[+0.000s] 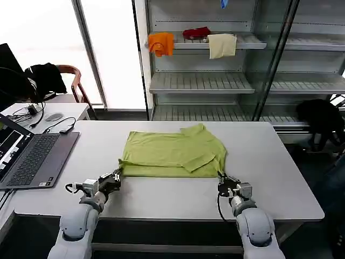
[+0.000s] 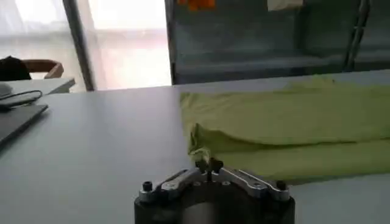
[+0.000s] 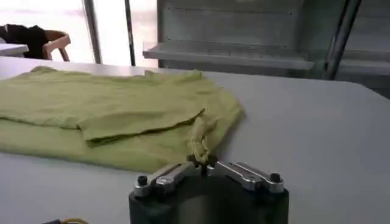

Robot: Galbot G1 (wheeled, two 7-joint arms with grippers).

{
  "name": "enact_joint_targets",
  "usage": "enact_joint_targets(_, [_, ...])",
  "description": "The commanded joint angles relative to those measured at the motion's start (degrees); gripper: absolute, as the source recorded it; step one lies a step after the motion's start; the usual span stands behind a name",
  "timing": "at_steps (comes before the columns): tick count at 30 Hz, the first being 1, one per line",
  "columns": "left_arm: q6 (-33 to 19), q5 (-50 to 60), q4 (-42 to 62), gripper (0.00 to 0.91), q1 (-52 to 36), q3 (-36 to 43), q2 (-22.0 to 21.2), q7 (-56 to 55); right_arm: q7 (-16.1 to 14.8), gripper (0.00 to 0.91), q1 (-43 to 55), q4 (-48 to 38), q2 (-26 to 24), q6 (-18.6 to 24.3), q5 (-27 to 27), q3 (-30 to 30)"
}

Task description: Fold and organize the clothes.

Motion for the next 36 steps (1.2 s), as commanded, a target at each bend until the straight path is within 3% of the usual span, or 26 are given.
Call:
enact_joint_targets(1, [0.2, -3.4, -12.9, 0.0, 16.1, -5.0, 0.4, -0.3, 1.5, 0.0, -12.2, 11.9, -1.0, -0.9, 1.3, -1.3])
enact_joint_targets(9, [0.1, -6.9, -18.7, 0.0, 24.4, -7.1, -0.1, -1.9, 2.7, 0.0, -18.2, 16.2, -1.3, -0.9, -2.5, -3.9])
enact_joint_targets(15, [0.0, -6.6, -18.3, 0.0, 25.2, -7.5, -0.3, -2.8, 1.9, 0.0, -18.9, 16.1, -1.3, -0.9, -5.3, -5.5])
enact_joint_targets(16, [0.1, -6.6, -18.1, 0.02, 25.1, -7.5, -0.2, -3.0, 1.6, 0.333, -18.9, 15.9, -1.2, -1.0, -5.8, -5.6])
enact_joint_targets(17, [0.2, -6.5, -17.9, 0.151, 24.9, -7.6, -0.2, -3.3, 1.2, 0.907, -19.1, 15.8, -1.1, -0.9, -6.2, -5.9])
enact_joint_targets(18, [0.1, -6.3, -17.7, 0.907, 24.8, -7.6, -0.2, -3.4, 0.7, 0.907, -19.4, 15.8, -1.1, -0.9, -6.5, -6.1])
enact_joint_targets(24, [0.3, -6.2, -17.0, 0.907, 23.4, -8.5, -0.1, -4.1, 0.8, 0.907, -20.2, 16.6, -0.6, -0.6, -6.6, -6.2])
enact_joint_targets(30, [0.2, -6.2, -18.9, 0.907, 22.5, -9.2, -0.6, -4.9, 5.1, 0.907, -19.8, 19.5, -0.4, -0.4, -6.6, -5.8])
enact_joint_targets(36, [0.7, -9.0, -21.1, 0.907, 18.0, -11.0, -0.8, -4.8, 5.8, 0.907, -14.9, 21.4, -1.5, -0.9, -6.6, -4.6])
